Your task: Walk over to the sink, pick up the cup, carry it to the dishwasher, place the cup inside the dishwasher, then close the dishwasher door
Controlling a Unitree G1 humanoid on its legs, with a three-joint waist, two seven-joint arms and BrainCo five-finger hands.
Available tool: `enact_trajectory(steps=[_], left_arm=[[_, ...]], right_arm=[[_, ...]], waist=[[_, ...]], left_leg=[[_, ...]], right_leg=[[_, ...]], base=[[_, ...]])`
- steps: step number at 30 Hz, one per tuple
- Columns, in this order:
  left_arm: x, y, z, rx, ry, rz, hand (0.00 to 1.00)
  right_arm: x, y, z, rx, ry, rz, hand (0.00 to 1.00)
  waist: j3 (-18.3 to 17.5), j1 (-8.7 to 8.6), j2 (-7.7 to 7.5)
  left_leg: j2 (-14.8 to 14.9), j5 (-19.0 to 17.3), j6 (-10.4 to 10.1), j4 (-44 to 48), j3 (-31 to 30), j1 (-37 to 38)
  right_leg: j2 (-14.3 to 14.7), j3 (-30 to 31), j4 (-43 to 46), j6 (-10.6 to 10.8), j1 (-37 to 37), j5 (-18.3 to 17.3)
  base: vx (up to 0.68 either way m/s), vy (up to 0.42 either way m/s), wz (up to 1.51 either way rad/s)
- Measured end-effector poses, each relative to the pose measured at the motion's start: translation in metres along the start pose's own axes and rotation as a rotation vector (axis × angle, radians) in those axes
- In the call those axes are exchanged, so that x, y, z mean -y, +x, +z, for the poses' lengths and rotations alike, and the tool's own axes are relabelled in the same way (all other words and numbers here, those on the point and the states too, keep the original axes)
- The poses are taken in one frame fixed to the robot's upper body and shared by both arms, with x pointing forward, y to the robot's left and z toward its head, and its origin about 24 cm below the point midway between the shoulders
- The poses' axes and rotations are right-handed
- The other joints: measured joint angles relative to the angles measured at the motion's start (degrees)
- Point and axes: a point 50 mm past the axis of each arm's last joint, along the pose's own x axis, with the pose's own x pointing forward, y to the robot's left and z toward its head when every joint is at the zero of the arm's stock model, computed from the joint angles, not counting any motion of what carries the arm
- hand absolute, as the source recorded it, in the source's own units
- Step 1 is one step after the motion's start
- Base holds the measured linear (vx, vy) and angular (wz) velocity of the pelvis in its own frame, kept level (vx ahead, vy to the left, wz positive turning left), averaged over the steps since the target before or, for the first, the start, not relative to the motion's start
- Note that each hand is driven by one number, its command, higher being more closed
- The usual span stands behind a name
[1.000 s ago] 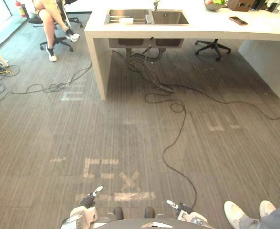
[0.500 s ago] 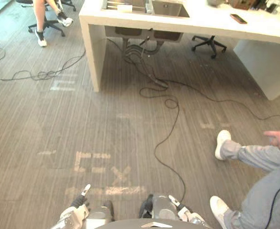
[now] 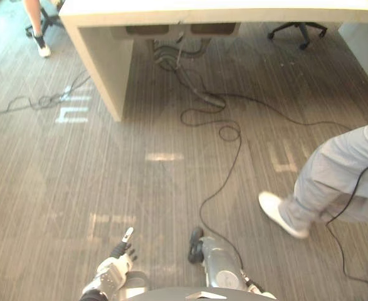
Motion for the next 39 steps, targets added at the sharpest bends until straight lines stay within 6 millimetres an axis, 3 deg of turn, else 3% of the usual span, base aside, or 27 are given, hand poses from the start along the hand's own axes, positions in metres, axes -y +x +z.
enact_trajectory(steps=[1,2,3,5,7,9,10,11,13,14,15,16,18,20,21,22,24,25,26,27,28,29,31,34,35,36,39], left_arm=[[0.006,0.0,0.003,0.022,0.004,-0.023,0.0],[0.017,0.0,0.011,0.073,0.016,-0.059,0.0],[0.024,0.0,0.021,0.123,0.017,-0.082,0.0],[0.034,-0.004,0.039,0.226,0.018,-0.11,0.0],[0.044,-0.012,0.055,0.34,0.04,-0.143,0.0],[0.067,-0.027,0.078,0.496,0.069,-0.199,0.0],[0.072,-0.032,0.082,0.529,0.067,-0.212,0.0],[0.079,-0.042,0.091,0.593,0.068,-0.238,0.0],[0.086,-0.054,0.098,0.656,0.053,-0.255,0.0],[0.085,-0.056,0.102,0.679,0.065,-0.246,0.0],[0.087,-0.058,0.108,0.707,0.079,-0.237,0.0],[0.086,-0.067,0.122,0.776,0.063,-0.221,0.0],[0.09,-0.082,0.137,0.878,0.062,-0.215,0.0],[0.091,-0.087,0.141,0.915,0.076,-0.181,0.0],[0.09,-0.089,0.143,0.928,0.067,-0.169,0.0],[0.089,-0.096,0.149,0.967,0.051,-0.167,0.0],[0.089,-0.114,0.16,1.062,0.056,-0.172,0.0],[0.09,-0.119,0.163,1.087,0.061,-0.171,0.0],[0.089,-0.125,0.166,1.125,0.061,-0.156,0.0],[0.086,-0.131,0.17,1.16,0.049,-0.15,0.0],[0.086,-0.133,0.172,1.178,0.043,-0.153,0.0],[0.086,-0.138,0.176,1.217,0.036,-0.169,0.0],[0.088,-0.144,0.182,1.263,0.041,-0.2,0.0],[0.087,-0.147,0.189,1.275,0.106,-0.261,0.0],[0.083,-0.149,0.19,1.276,0.113,-0.262,0.0],[0.083,-0.146,0.185,1.26,0.092,-0.265,0.0],[0.088,-0.144,0.178,1.232,0.091,-0.3,0.0]], right_arm=[[-0.002,0.0,0.005,0.014,-0.029,0.006,0.0],[-0.005,0.001,0.013,0.04,-0.053,0.016,0.0],[-0.008,0.001,0.019,0.067,-0.041,0.027,0.0],[-0.019,0.001,0.031,0.107,0.045,0.066,0.0],[-0.034,0.001,0.046,0.151,0.097,0.118,0.0],[-0.049,-0.002,0.067,0.217,0.08,0.169,0.0],[-0.05,-0.003,0.069,0.222,0.076,0.169,0.0],[-0.045,-0.003,0.07,0.224,0.058,0.154,0.0],[-0.025,-0.003,0.064,0.202,0.036,0.104,0.0],[-0.02,-0.003,0.057,0.175,0.037,0.086,0.0],[-0.015,-0.001,0.045,0.13,0.046,0.069,0.0],[-0.019,0.001,0.033,0.082,0.057,0.075,0.0],[-0.018,0.002,0.022,0.047,0.091,0.061,0.0],[-0.003,0.001,0.009,0.0,0.123,0.01,0.0],[0.01,-0.001,-0.001,-0.017,0.125,-0.026,0.0],[0.016,-0.003,-0.01,-0.028,0.108,-0.047,0.0],[0.019,-0.004,-0.022,-0.035,0.128,-0.057,0.0],[0.018,-0.004,-0.024,-0.027,0.136,-0.057,0.0],[0.021,-0.005,-0.023,-0.01,0.158,-0.071,0.0],[0.023,-0.005,-0.021,0.007,0.182,-0.075,0.0],[0.023,-0.005,-0.02,0.01,0.189,-0.074,0.0],[0.023,-0.005,-0.018,0.017,0.197,-0.067,0.0],[0.022,-0.005,-0.017,0.02,0.195,-0.057,0.0],[0.024,-0.007,-0.038,-0.063,0.179,-0.087,0.0],[0.026,-0.008,-0.049,-0.105,0.186,-0.096,0.0],[0.027,-0.007,-0.044,-0.098,0.187,-0.095,0.0],[0.034,-0.007,-0.027,-0.053,0.215,-0.091,0.0]], waist=[[-0.27,0.11,0.42],[-0.3,0.19,0.51],[0.03,0.52,0.06],[0.68,2.05,-0.88],[1.14,3.38,-1.49],[1.62,4.7,-1.76],[1.87,4.97,-1.62],[2.21,5.7,-0.4],[1.98,6.12,3.74],[2.38,6.21,4.65],[2.22,6.49,4.07],[1.68,7.56,0.76],[1.25,8.71,-2.32],[0.55,8.89,-3.46],[-0.51,9.11,-3.83],[-0.88,8.99,-4.42],[-1.14,7.94,-4.81],[-1.12,7.88,-4.8],[-1.02,7.82,-4.22],[-1.37,7.54,-3.38],[-1.51,7.37,-3.04],[-1.66,6.88,-2.22],[-1.81,6.03,-1.61],[-2.76,5.83,-3.46],[-3.69,6.2,-4.7],[-4.56,7.11,-3.53],[-5.4,7.04,0.12]], left_leg=[[1.01,-0.19,0.3,6.88,0.05,-3.15],[1.36,-2.22,2.27,17.0,0.06,-8.41],[0.07,-4.44,3.34,20.34,0.4,-11.66],[-3.01,-6.73,4.09,15.97,2.33,-14.25],[-6.35,-7.59,5.14,3.8,5.67,-15.95],[-12.78,-2.61,5.42,-17.41,6.15,-17.49],[-13.72,-0.11,4.95,-22.17,5.71,-17.6],[-14.08,4.35,3.66,-29.85,4.51,-16.85],[-11.81,5.77,2.74,-34.58,5.25,-14.66],[-11.17,12.07,6.96,-33.96,5.59,-13.27],[-12.01,14.22,9.76,-32.65,6.12,-12.48],[-14.42,12.94,12.22,-30.23,6.66,-13.66],[-16.41,8.87,13.92,-24.76,6.96,-17.16],[-18.51,5.96,15.44,-23.4,7.5,-17.06],[-20.3,4.88,16.44,-24.39,7.73,-15.84],[-22.16,3.95,17.3,-25.77,7.71,-13.96],[-23.85,2.57,17.9,-26.86,6.56,-11.21],[-24.34,2.39,17.55,-27.71,6.19,-9.73],[-24.68,1.92,17.47,-29.64,5.34,-6.27],[-24.28,1.43,17.38,-31.3,4.48,-3.27],[-24.03,1.2,17.09,-31.99,4.02,-2.14],[-23.27,0.67,16.72,-32.65,2.8,-0.63],[-21.52,-0.46,15.89,-31.36,1.4,0.45],[-21.91,-3.14,14.2,-30.44,-3.35,3.72],[-22.85,-4.09,13.06,-30.66,-4.62,4.56],[-21.12,-5.08,11.89,-30.39,-4.99,4.64],[-17.27,-6.02,10.4,-31.36,-5.93,3.88]], right_leg=[[0.78,-0.12,-1.44,-0.14,1.56,-0.09],[1.66,-0.58,-4.04,-0.69,4.91,-0.07],[2.13,-0.73,-6.49,-0.77,8.74,-0.39],[2.05,-0.57,-9.25,-0.27,13.98,-0.5],[1.32,0.62,-11.17,1.01,17.29,-0.9],[-1.62,1.73,-11.36,3.32,19.23,-2.21],[-2.01,2.06,-11.46,4.02,20.0,-2.64],[-1.97,2.61,-11.81,5.4,22.19,-3.57],[0.63,2.78,-12.24,8.02,27.06,-6.45],[0.98,2.93,-11.34,8.99,29.85,-8.65],[-0.47,3.53,-10.42,8.51,30.93,-9.99],[-3.08,4.58,-9.83,7.05,30.6,-11.34],[-6.07,4.77,-8.05,6.95,29.22,-12.29],[-8.8,6.41,-0.25,9.28,26.12,-10.98],[-11.11,8.59,8.76,12.55,22.34,-9.01],[-13.46,11.43,19.06,16.16,17.68,-4.56],[-15.45,13.96,33.39,19.43,11.06,1.62],[-16.48,13.16,37.56,18.05,9.12,1.13],[-18.07,9.23,42.75,12.09,6.42,-1.41],[-18.59,4.63,42.97,7.92,4.14,-4.5],[-18.46,2.69,41.5,6.68,2.84,-6.2],[-17.21,-0.12,35.11,5.73,0.32,-8.76],[-12.87,0.78,19.85,7.1,-1.89,-8.68],[-10.8,2.66,4.51,6.96,-1.24,2.76],[-10.35,2.59,-0.47,6.47,-0.3,9.43],[-8.68,1.87,-1.85,5.92,0.51,8.3],[-3.76,0.69,-8.36,4.33,1.96,9.8]], base=[[0.55,-0.161,0.12],[0.45,-0.087,0.15],[0.44,-0.079,0.15],[0.4,-0.051,-0.18],[0.37,0.014,-0.38],[0.39,0.11,-0.22],[0.48,0.195,-0.19],[0.42,0.195,-0.18],[0.46,0.238,-0.04],[0.43,0.255,0.09],[0.37,0.228,0.05],[0.36,0.216,0.0],[0.41,0.206,0.06],[0.43,0.214,0.15],[0.4,0.227,0.2],[0.47,0.255,0.22],[0.33,0.133,0.27],[0.36,0.115,0.19],[0.36,0.097,0.06],[0.35,0.084,0.03],[0.32,0.039,0.19],[0.3,-0.014,0.36],[0.31,-0.081,0.61],[0.36,-0.225,0.83],[0.46,-0.36,0.35],[0.35,-0.294,0.22],[0.24,-0.183,-0.08]])
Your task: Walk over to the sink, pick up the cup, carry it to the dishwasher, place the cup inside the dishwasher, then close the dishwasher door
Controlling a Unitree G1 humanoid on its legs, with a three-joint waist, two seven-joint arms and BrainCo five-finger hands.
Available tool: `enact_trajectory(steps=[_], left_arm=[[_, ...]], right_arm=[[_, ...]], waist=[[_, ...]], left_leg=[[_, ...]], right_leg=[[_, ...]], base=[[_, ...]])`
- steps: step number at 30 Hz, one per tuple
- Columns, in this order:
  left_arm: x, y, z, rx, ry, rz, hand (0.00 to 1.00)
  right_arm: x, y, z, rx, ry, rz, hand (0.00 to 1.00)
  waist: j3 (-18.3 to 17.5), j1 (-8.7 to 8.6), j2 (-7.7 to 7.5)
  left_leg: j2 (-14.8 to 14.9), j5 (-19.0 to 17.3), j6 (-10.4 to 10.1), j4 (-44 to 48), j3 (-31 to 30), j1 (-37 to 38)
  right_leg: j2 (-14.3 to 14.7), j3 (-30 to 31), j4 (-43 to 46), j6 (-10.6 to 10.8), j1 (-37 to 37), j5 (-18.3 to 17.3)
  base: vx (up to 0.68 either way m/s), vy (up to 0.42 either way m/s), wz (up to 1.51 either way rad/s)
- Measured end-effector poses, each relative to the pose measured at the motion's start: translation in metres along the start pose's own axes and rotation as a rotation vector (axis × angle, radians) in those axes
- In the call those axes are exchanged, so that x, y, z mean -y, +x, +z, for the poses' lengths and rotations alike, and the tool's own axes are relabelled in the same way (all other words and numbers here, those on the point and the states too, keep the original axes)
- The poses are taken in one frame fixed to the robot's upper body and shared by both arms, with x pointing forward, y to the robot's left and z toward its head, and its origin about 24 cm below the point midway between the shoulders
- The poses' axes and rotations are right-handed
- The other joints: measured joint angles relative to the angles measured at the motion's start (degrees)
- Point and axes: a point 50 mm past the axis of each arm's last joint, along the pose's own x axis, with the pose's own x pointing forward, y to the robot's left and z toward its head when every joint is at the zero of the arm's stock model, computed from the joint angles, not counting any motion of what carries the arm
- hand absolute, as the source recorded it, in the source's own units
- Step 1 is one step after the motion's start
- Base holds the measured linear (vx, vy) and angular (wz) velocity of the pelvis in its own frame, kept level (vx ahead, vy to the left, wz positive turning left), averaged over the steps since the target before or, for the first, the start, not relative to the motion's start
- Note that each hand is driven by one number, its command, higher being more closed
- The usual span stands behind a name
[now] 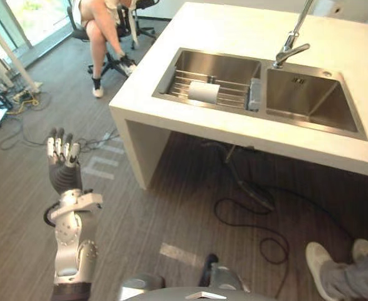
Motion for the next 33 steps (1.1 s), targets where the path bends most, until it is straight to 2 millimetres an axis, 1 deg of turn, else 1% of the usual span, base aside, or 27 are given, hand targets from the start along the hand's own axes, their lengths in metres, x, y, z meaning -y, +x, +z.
enact_trajectory(steps=[1,6,8,9,10,11,12,13,14,15,16,17,18,20,21,22,23,24,25,26,27,28,29,30,31,32,33], left_arm=[[0.005,0.007,-0.008,-0.045,0.032,-0.044,0.0],[0.005,0.007,-0.008,-0.045,0.032,-0.044,0.0],[0.004,0.007,-0.008,-0.049,0.033,-0.043,0.0],[0.004,0.007,-0.008,-0.05,0.033,-0.044,0.0],[0.005,0.007,-0.009,-0.06,0.033,-0.047,0.0],[0.005,0.007,-0.01,-0.067,0.032,-0.047,0.0],[0.008,0.007,-0.011,-0.076,0.027,-0.057,0.0],[0.01,0.008,-0.012,-0.082,0.025,-0.066,0.0],[0.011,0.009,-0.012,-0.085,0.022,-0.068,0.0],[0.011,0.009,-0.013,-0.095,0.003,-0.069,0.0],[0.01,0.008,-0.015,-0.112,-0.014,-0.065,0.0],[0.01,0.007,-0.016,-0.117,-0.025,-0.065,0.0],[0.011,0.006,-0.017,-0.122,-0.043,-0.063,0.0],[0.012,0.006,-0.017,-0.118,-0.055,-0.055,0.0],[0.012,0.005,-0.016,-0.104,-0.064,-0.04,0.0],[0.012,0.005,-0.016,-0.099,-0.067,-0.019,0.0],[0.011,0.002,-0.018,-0.105,-0.074,-0.001,0.0],[0.008,-0.001,-0.018,-0.111,-0.072,0.017,0.0],[0.016,-0.002,-0.02,-0.119,-0.102,0.005,0.0],[0.015,-0.007,-0.024,-0.141,-0.109,0.02,0.0],[0.013,-0.011,-0.027,-0.158,-0.111,0.028,0.0],[0.013,-0.012,-0.028,-0.166,-0.107,0.024,0.0],[0.013,-0.011,-0.026,-0.161,-0.1,-0.006,0.0],[0.015,-0.01,-0.024,-0.154,-0.101,-0.021,0.0],[0.021,-0.009,-0.019,-0.131,-0.114,-0.053,0.0],[0.028,-0.009,-0.013,-0.109,-0.129,-0.082,0.0],[0.031,-0.009,-0.01,-0.1,-0.135,-0.093,0.0]], right_arm=[[-0.028,0.001,0.009,-0.015,0.053,0.162,0.0],[-0.028,0.001,0.009,-0.015,0.053,0.162,0.0],[-0.029,0.001,0.01,-0.013,0.037,0.165,0.0],[-0.03,0.001,0.01,-0.011,0.025,0.168,0.0],[-0.032,0.0,0.011,-0.002,0.011,0.178,0.0],[-0.032,0.0,0.008,-0.005,0.002,0.18,0.0],[-0.032,0.0,0.01,0.009,-0.02,0.181,0.0],[-0.032,-0.001,0.007,0.018,-0.03,0.182,0.0],[-0.029,-0.001,0.004,0.013,-0.026,0.175,0.0],[-0.022,-0.002,-0.004,-0.006,-0.018,0.154,0.0],[-0.011,-0.004,-0.013,-0.023,-0.006,0.127,0.0],[-0.006,-0.005,-0.017,-0.029,-0.002,0.115,0.0],[0.002,-0.007,-0.024,-0.044,0.006,0.085,0.0],[0.011,-0.008,-0.03,-0.061,0.006,0.045,0.0],[0.017,-0.009,-0.033,-0.074,-0.022,0.021,0.0],[0.022,-0.01,-0.034,-0.084,-0.039,0.006,0.0],[0.025,-0.01,-0.033,-0.087,-0.055,-0.001,0.0],[0.028,-0.011,-0.031,-0.097,-0.078,-0.005,0.0],[0.032,-0.011,-0.027,-0.096,-0.093,-0.013,0.0],[0.036,-0.012,-0.021,-0.084,-0.097,-0.02,0.0],[0.038,-0.012,-0.016,-0.071,-0.103,-0.021,0.0],[0.041,-0.012,-0.014,-0.067,-0.107,-0.026,0.0],[0.045,-0.013,-0.013,-0.073,-0.109,-0.03,0.0],[0.044,-0.013,-0.013,-0.074,-0.112,-0.029,0.0],[0.044,-0.013,-0.013,-0.075,-0.123,-0.027,0.0],[0.044,-0.013,-0.012,-0.076,-0.133,-0.026,0.0],[0.044,-0.013,-0.012,-0.077,-0.135,-0.027,0.0]], waist=[[-1.9,-1.91,-0.15],[-1.9,-1.98,-0.15],[-1.9,-2.09,-0.14],[-1.9,-2.47,-0.14],[-1.89,-3.3,-0.13],[-1.92,-3.41,-0.03],[-1.91,-3.59,-0.04],[-1.61,-4.41,-0.86],[-1.41,-4.96,-1.41],[-1.13,-5.38,-2.19],[-1.22,-5.39,-2.36],[-1.4,-5.38,-2.35],[-1.6,-5.37,-2.26],[-1.9,-5.98,-2.02],[-2.12,-6.14,-2.01],[-2.37,-6.36,-1.64],[-2.75,-6.28,-1.07],[-3.02,-6.11,-0.66],[-1.26,-6.94,1.56],[-0.42,-5.65,1.99],[-0.33,-4.77,2.67],[-0.18,-4.58,2.8],[-0.3,-4.44,2.13],[-0.37,-4.36,1.77],[-0.42,-4.13,1.5],[-0.39,-3.92,1.49],[-0.31,-3.85,1.44]], left_leg=[[2.52,0.16,-0.92,-3.8,0.01,2.36],[2.52,0.15,-0.92,-3.81,0.12,2.45],[2.65,0.0,-0.93,-3.93,1.59,3.36],[2.65,-0.11,-0.91,-3.92,1.79,3.5],[2.63,-0.17,-0.83,-3.96,2.24,4.01],[2.63,-0.21,-0.81,-3.82,2.87,4.1],[2.5,-0.26,-0.77,-3.61,3.65,4.14],[1.63,-0.28,-0.73,-3.14,3.81,4.27],[1.08,-0.43,-0.51,-2.63,3.81,4.43],[0.28,-1.27,-0.18,-1.51,3.63,5.06],[-0.05,-2.75,0.18,0.49,3.01,5.37],[-0.12,-3.59,-0.11,1.08,2.69,5.45],[-0.1,-4.55,0.48,1.74,2.36,5.49],[1.26,-5.24,0.24,2.37,3.57,5.4],[2.44,-6.08,-0.08,3.6,4.68,4.87],[3.71,-7.85,0.69,6.56,5.56,3.5],[4.71,-8.76,0.55,7.76,6.69,3.21],[6.93,-11.51,3.17,21.14,8.74,-1.41],[11.43,-5.71,8.69,43.0,9.26,-11.84],[13.15,0.08,7.71,52.28,8.61,-16.55],[13.5,0.15,6.08,55.8,8.41,-18.94],[13.35,-0.82,5.11,55.42,8.97,-19.6],[12.24,-2.74,3.06,46.71,11.84,-19.52],[11.31,-2.82,2.17,40.72,12.69,-19.06],[9.43,-1.42,-0.02,27.07,12.28,-18.5],[8.16,1.45,-2.73,15.3,10.26,-18.11],[7.61,4.32,-3.86,8.79,8.38,-17.57]], right_leg=[[6.06,0.79,-17.3,-0.92,7.8,7.62],[6.08,0.91,-17.27,-0.91,7.8,7.62],[6.33,2.06,-16.94,-0.91,7.98,7.62],[6.34,2.22,-16.92,-0.9,8.08,7.61],[6.22,2.24,-16.57,-0.77,8.26,7.41],[6.03,2.5,-15.07,-0.7,7.55,6.98],[4.98,3.29,-8.59,-0.59,4.43,3.9],[2.81,3.42,-1.03,-0.2,1.57,0.15],[1.66,3.31,2.14,0.02,0.81,-1.47],[-0.06,3.31,6.45,0.29,0.31,-3.92],[-1.01,3.32,9.08,0.59,0.63,-5.58],[-1.32,3.2,9.87,0.57,0.8,-6.09],[-1.78,2.85,10.63,0.64,1.12,-6.88],[-2.02,1.69,11.48,0.45,1.63,-8.79],[-1.78,1.59,13.13,0.26,1.27,-10.44],[-1.33,0.92,15.92,-0.14,0.53,-12.84],[-0.79,0.42,17.5,-0.62,0.27,-14.37],[0.13,0.1,19.49,-0.92,1.41,-18.27],[1.03,-1.89,20.29,-1.35,2.91,-20.32],[1.47,-1.69,19.65,-1.74,4.81,-20.72],[1.41,-1.44,18.5,-1.84,6.73,-20.9],[1.13,-1.42,17.17,-1.7,8.57,-20.9],[0.05,-1.49,13.05,-0.64,12.87,-20.0],[-0.43,-1.43,11.6,0.08,14.01,-19.29],[-0.99,-1.32,9.09,0.52,15.61,-18.66],[-1.09,-0.86,7.85,0.7,16.21,-18.46],[-1.12,-0.34,7.33,0.73,17.07,-18.47]], base=[[0.16,-0.114,-0.09],[0.0,0.0,-0.02],[0.0,0.006,-0.23],[0.01,0.032,-0.23],[0.01,0.044,-0.15],[0.0,0.07,-0.24],[-0.04,0.09,-0.13],[-0.06,0.088,0.02],[-0.08,0.067,0.27],[-0.07,0.036,0.27],[-0.07,0.029,0.22],[-0.06,0.017,0.2],[-0.04,-0.007,0.37],[-0.01,-0.049,0.41],[0.05,-0.12,0.29],[0.08,-0.154,0.2],[0.16,-0.199,0.16],[0.26,-0.206,0.37],[0.28,-0.167,0.25],[0.31,-0.08,0.07],[0.18,-0.01,-0.25],[0.37,-0.032,-0.08],[0.3,-0.039,0.01],[0.45,-0.054,-0.03],[0.44,-0.015,-0.15],[0.44,0.007,-0.25],[0.37,0.038,-0.29]])
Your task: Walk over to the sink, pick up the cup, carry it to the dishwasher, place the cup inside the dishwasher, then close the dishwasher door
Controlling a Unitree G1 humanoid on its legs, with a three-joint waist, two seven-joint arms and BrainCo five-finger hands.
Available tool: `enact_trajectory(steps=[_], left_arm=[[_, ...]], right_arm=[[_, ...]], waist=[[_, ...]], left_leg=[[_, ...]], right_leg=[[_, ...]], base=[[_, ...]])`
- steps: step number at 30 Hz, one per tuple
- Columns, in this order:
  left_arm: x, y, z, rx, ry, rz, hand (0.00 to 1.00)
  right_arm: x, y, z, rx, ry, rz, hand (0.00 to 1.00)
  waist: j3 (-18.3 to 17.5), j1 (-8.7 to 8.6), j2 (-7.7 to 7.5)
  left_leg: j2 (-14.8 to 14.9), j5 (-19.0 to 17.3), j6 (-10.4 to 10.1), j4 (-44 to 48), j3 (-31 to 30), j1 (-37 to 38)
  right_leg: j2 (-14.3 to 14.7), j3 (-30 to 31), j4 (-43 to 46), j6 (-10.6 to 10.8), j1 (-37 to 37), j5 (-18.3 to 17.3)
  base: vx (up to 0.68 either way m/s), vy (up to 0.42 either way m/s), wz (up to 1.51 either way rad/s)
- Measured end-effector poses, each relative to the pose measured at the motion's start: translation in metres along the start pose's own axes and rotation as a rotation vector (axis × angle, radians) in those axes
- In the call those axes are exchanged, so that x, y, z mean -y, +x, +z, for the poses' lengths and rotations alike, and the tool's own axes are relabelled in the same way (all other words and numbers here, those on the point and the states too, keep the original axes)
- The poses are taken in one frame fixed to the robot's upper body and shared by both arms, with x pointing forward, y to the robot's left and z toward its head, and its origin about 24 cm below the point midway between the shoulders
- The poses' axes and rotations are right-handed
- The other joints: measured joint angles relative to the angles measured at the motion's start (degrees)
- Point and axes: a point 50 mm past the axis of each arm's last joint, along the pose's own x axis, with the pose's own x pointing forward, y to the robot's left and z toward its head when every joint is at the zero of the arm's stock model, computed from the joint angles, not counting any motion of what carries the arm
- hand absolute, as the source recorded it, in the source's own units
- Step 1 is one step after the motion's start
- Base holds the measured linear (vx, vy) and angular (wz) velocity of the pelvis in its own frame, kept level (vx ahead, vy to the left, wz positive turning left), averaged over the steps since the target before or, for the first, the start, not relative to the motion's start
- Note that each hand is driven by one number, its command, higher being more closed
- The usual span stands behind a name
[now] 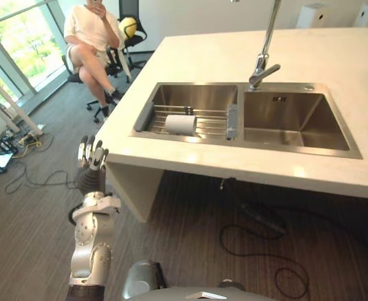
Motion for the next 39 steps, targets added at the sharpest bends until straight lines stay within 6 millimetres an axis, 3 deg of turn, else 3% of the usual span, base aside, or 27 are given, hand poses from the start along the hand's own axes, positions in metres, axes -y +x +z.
enact_trajectory(steps=[1,2,3,4,5,6,7,8,9,10,11,12,14,16,17,19,20,22,23,26,30,35,39], left_arm=[[0.001,0.0,0.001,0.002,-0.001,-0.004,0.0],[0.001,0.001,0.001,0.002,0.0,-0.004,0.0],[0.002,0.001,0.001,0.002,-0.001,-0.006,0.0],[0.003,0.001,0.002,0.003,-0.005,-0.013,0.0],[0.003,0.001,0.001,0.002,-0.004,-0.013,0.0],[0.0,0.001,0.002,-0.007,0.017,-0.012,0.0],[0.0,0.002,0.002,-0.009,0.023,-0.021,0.0],[0.0,0.002,0.002,-0.01,0.023,-0.022,0.0],[0.0,0.003,0.003,-0.007,0.024,-0.024,0.0],[-0.001,0.003,0.004,-0.002,0.034,-0.035,0.0],[-0.002,0.003,0.005,0.005,0.052,-0.036,0.0],[-0.005,0.003,0.008,0.024,0.091,-0.034,0.0],[-0.007,0.004,0.018,0.074,0.122,-0.027,0.0],[-0.005,0.009,0.035,0.157,0.149,-0.047,0.0],[-0.005,0.011,0.038,0.169,0.159,-0.049,0.0],[-0.009,0.016,0.047,0.205,0.18,-0.021,0.0],[-0.014,0.017,0.05,0.222,0.184,0.014,0.0],[-0.013,0.016,0.05,0.23,0.165,0.029,0.0],[-0.011,0.016,0.051,0.251,0.147,0.032,0.0],[-0.005,0.019,0.058,0.292,0.133,0.008,0.0],[-0.002,0.022,0.058,0.296,0.127,-0.003,0.0],[-0.012,0.025,0.036,0.176,0.176,-0.03,0.0],[-0.001,0.024,0.02,0.093,0.433,-0.225,0.0]], right_arm=[[0.0,0.0,0.0,-0.001,-0.002,-0.001,0.0],[0.002,0.0,-0.002,-0.005,0.004,-0.016,0.0],[0.003,0.0,-0.003,-0.008,0.01,-0.026,0.0],[0.009,-0.002,-0.005,-0.012,0.021,-0.056,0.0],[0.012,-0.003,-0.007,-0.013,0.042,-0.065,0.0],[0.006,-0.001,-0.015,-0.032,0.068,-0.078,0.0],[0.004,-0.001,-0.023,-0.049,0.085,-0.095,0.0],[0.005,-0.001,-0.026,-0.055,0.096,-0.11,0.0],[0.005,-0.001,-0.027,-0.052,0.125,-0.126,0.0],[0.005,-0.001,-0.026,-0.047,0.147,-0.13,0.0],[0.005,-0.001,-0.026,-0.044,0.151,-0.131,0.0],[0.003,0.0,-0.026,-0.036,0.147,-0.128,0.0],[-0.001,0.001,-0.027,-0.024,0.147,-0.119,0.0],[-0.011,0.003,-0.031,-0.021,0.148,-0.075,0.0],[-0.014,0.003,-0.033,-0.025,0.142,-0.065,0.0],[-0.018,0.003,-0.039,-0.034,0.124,-0.052,0.0],[-0.017,0.003,-0.038,-0.031,0.13,-0.058,0.0],[-0.012,0.003,-0.031,-0.005,0.126,-0.065,0.0],[-0.004,0.001,-0.026,0.009,0.126,-0.082,0.0],[0.0,0.001,-0.024,0.005,0.123,-0.094,0.0],[-0.005,0.002,-0.025,0.004,0.139,-0.083,0.0],[-0.009,0.003,-0.026,0.001,0.141,-0.076,0.0],[-0.01,0.003,-0.024,0.006,0.135,-0.072,0.0]], waist=[[0.11,0.04,-0.11],[0.21,0.11,-0.37],[0.24,0.15,-0.43],[-0.2,0.24,0.33],[-0.47,0.29,0.41],[-1.84,0.68,-3.02],[-3.23,0.76,-4.57],[-3.59,0.7,-5.3],[-3.23,0.57,-5.6],[-3.18,0.66,-5.5],[-3.0,0.56,-5.47],[-2.49,0.55,-4.6],[-2.57,0.55,-4.23],[-2.83,0.24,-4.04],[-2.86,-0.02,-4.13],[-3.09,-1.03,-4.91],[-3.5,-1.06,-5.14],[-3.95,-0.95,-3.36],[-4.58,-0.73,-1.59],[-4.86,-0.71,-0.92],[-4.79,-1.0,-1.19],[-4.89,-1.06,-2.17],[-4.91,-1.42,-2.24]], left_leg=[[-0.15,1.97,-0.41,-3.14,-0.86,0.66],[-0.18,6.53,-0.84,-7.89,-0.68,2.72],[-0.22,7.98,-0.47,-8.69,-0.48,3.57],[-0.2,9.9,0.57,-9.04,-0.73,4.59],[-0.73,13.68,0.72,-8.83,-1.35,4.76],[-4.26,11.21,1.46,-7.87,-0.35,4.76],[-6.62,9.65,2.14,-7.64,0.38,4.73],[-7.69,8.81,2.78,-7.66,0.71,4.8],[-8.9,7.8,4.28,-5.98,0.89,5.14],[-9.23,5.95,5.15,-5.3,1.09,6.54],[-9.15,5.15,5.52,-5.75,1.24,7.97],[-8.64,4.28,5.79,-7.2,1.4,10.94],[-6.85,3.82,5.48,-10.17,2.3,14.84],[-4.44,3.2,4.5,-11.49,3.89,15.69],[-4.34,3.11,4.35,-11.84,4.1,15.68],[-5.2,2.55,3.47,-12.37,4.07,17.28],[-5.56,1.84,2.4,-12.31,4.29,17.67],[-3.83,1.21,1.51,-12.05,4.24,17.37],[-1.96,0.88,0.69,-11.77,4.38,16.59],[-0.04,1.34,-0.34,-13.19,4.16,17.34],[0.49,1.46,-0.7,-14.17,4.15,17.74],[-0.42,1.45,-0.64,-14.59,4.21,17.73],[-1.08,1.45,-0.39,-14.73,4.16,17.5]], right_leg=[[-0.01,0.45,-0.51,0.05,0.79,-0.01],[-0.52,0.84,-1.58,1.6,3.33,-0.38],[-0.75,0.86,-2.06,2.73,4.24,-0.94],[-0.76,1.25,-2.76,5.16,5.77,-2.41],[-1.34,1.97,-2.14,6.34,6.38,-3.94],[-5.46,2.35,-1.73,6.87,6.32,-5.23],[-7.79,2.09,-1.75,7.66,6.52,-5.1],[-8.72,2.36,0.08,7.57,6.14,-4.61],[-11.09,2.86,7.3,6.08,3.03,-2.19],[-12.92,2.99,15.29,2.05,-0.13,1.57],[-13.63,3.22,18.98,0.94,-1.44,4.16],[-14.03,3.82,24.33,1.08,-3.59,3.35],[-12.08,1.53,22.87,1.59,-6.39,0.32],[-7.16,0.6,9.81,3.04,-10.75,0.34],[-6.66,0.65,7.01,3.14,-11.68,1.71],[-6.63,1.05,1.54,2.89,-13.11,10.25],[-6.16,1.26,-1.96,4.72,-12.06,12.44],[-3.69,1.07,-6.03,4.04,-10.8,13.59],[-0.81,0.66,-11.46,3.16,-9.53,15.87],[2.92,0.89,-17.92,1.74,-7.07,18.8],[4.44,2.06,-21.22,1.21,-6.41,20.6],[4.29,2.19,-24.5,1.6,-5.29,22.61],[3.68,2.24,-24.7,1.93,-5.63,22.8]], base=[[0.36,0.102,-0.44],[0.35,0.119,-0.43],[0.4,0.185,-0.52],[0.27,0.179,-0.38],[0.42,0.316,-0.37],[0.39,0.278,-0.12],[0.42,0.242,-0.01],[0.36,0.171,0.16],[0.42,0.237,0.12],[0.4,0.255,0.07],[0.37,0.237,-0.07],[0.34,0.182,-0.23],[0.35,0.142,-0.35],[0.19,0.043,-0.39],[0.14,-0.024,-0.15],[0.18,-0.11,-0.05],[0.16,-0.174,-0.15],[0.13,-0.161,-0.2],[0.15,-0.142,-0.22],[0.12,-0.148,-0.28],[0.02,-0.054,-0.18],[-0.01,0.009,-0.02],[-0.02,0.023,0.0]])
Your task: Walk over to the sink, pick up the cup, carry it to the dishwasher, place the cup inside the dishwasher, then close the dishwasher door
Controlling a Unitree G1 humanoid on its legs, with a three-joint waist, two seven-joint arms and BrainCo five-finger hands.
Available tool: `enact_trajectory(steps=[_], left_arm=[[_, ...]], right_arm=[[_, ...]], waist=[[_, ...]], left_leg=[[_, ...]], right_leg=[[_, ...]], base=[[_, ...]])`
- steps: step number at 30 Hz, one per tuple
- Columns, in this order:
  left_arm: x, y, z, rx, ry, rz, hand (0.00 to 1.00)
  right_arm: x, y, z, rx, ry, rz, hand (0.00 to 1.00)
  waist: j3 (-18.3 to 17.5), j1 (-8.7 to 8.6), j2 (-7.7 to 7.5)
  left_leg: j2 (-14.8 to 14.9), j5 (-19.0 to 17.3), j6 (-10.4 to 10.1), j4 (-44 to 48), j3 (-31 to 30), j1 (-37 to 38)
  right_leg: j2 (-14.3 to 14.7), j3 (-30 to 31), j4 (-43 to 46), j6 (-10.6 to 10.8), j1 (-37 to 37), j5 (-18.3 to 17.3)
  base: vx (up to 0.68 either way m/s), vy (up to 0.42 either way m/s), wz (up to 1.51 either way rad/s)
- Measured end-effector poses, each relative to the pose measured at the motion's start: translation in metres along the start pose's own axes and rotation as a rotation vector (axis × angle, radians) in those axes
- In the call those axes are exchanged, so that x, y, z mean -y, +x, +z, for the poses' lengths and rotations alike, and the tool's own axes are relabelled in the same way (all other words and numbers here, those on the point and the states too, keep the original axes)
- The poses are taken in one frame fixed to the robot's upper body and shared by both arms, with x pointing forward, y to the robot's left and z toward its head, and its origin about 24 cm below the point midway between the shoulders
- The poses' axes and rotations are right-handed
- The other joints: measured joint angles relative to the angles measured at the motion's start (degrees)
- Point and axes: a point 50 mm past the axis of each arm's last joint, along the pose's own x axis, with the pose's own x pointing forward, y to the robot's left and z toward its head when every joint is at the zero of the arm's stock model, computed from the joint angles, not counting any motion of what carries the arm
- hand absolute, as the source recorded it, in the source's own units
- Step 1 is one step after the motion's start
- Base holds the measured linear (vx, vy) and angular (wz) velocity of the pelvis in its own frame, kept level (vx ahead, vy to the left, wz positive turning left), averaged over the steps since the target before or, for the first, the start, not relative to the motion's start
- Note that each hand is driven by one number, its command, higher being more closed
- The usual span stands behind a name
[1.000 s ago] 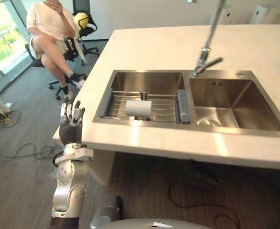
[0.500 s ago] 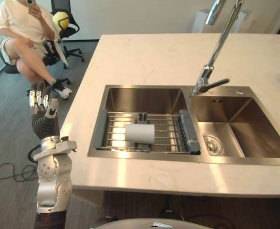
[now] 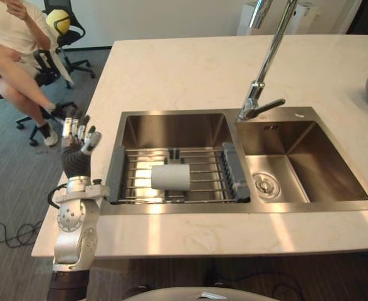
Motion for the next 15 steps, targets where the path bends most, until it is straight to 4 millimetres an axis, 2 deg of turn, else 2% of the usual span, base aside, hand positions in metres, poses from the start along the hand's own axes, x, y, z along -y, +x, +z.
enact_trajectory(steps=[5,8,14,15], left_arm=[[0.033,-0.007,-0.021,-0.071,0.247,-0.287,0.0],[0.054,-0.009,-0.027,-0.063,0.362,-0.445,0.0],[0.072,-0.014,-0.034,-0.061,0.497,-0.595,0.0],[0.075,-0.015,-0.037,-0.057,0.576,-0.618,0.0]], right_arm=[[-0.003,0.0,0.002,0.013,-0.015,0.01,0.0],[-0.004,0.0,0.004,0.027,-0.024,0.015,0.0],[-0.004,0.0,0.006,0.036,-0.028,0.016,0.0],[-0.003,0.0,0.007,0.04,-0.036,0.015,0.0]], waist=[[-0.04,-1.31,0.12],[-0.06,-1.55,0.22],[-0.17,-3.01,0.82],[-0.16,-3.22,0.96]], left_leg=[[-0.21,0.09,0.11,-0.48,0.08,-0.01],[-0.42,0.37,0.21,-1.15,0.18,0.01],[-0.63,0.38,0.25,-1.66,0.92,0.33],[-0.71,0.36,0.28,-1.69,1.18,0.37]], right_leg=[[-0.31,-0.03,-0.01,0.28,-0.37,0.14],[-0.35,-0.04,-0.01,0.37,-0.78,0.19],[-0.44,0.23,-0.02,0.58,-1.09,0.33],[-0.49,0.43,-0.02,0.64,-1.18,0.38]], base=[[0.0,0.0,0.0],[0.0,0.004,-0.01],[0.01,0.013,-0.06],[-0.01,0.017,-0.09]])
